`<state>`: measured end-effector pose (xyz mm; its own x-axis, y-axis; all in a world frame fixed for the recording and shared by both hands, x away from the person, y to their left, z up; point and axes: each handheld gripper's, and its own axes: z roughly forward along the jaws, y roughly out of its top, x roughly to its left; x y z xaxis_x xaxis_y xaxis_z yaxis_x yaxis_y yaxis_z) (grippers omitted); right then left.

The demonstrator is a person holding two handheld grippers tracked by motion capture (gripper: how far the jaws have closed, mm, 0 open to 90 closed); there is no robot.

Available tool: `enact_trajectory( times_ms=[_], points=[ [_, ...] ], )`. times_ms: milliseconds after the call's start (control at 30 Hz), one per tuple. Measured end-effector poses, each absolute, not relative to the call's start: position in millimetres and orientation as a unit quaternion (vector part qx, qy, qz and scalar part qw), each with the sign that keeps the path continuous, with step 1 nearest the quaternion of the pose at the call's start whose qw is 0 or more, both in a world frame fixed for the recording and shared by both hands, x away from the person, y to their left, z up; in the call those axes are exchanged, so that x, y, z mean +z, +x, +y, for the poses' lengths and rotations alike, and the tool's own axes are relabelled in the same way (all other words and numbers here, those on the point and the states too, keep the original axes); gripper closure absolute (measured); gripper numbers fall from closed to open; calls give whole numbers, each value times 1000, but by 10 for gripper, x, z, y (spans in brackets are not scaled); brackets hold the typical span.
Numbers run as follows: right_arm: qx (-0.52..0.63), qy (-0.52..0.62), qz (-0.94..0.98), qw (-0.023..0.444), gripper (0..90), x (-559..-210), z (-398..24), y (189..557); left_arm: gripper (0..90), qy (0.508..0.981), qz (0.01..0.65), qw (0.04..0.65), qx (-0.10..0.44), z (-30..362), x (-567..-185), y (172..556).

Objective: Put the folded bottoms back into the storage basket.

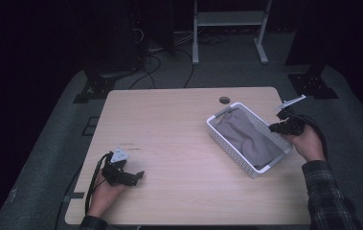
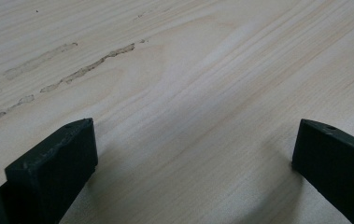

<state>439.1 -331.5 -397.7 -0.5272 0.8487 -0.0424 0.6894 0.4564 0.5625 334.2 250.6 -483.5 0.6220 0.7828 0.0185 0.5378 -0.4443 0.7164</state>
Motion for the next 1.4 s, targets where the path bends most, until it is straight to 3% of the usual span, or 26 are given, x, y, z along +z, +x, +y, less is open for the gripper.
enact_trajectory(
  times_ms=[667, 800, 967, 1400],
  points=[
    [249, 451, 844, 151, 825, -3961, -2665, 4347, 0, 832, 397, 346, 176, 2507, -4834, 3342],
    [276, 451, 834, 155, 795, -3870, -2736, 4297, 0, 832, 397, 345, 176, 2507, -4833, 3342],
    [276, 454, 830, 166, 895, -3809, -2895, 4219, 0, 832, 397, 346, 176, 2507, -4833, 3342],
    [294, 445, 835, 134, 897, -4051, -3188, 4041, 0, 832, 397, 345, 176, 2507, -4833, 3342]
  ],
)
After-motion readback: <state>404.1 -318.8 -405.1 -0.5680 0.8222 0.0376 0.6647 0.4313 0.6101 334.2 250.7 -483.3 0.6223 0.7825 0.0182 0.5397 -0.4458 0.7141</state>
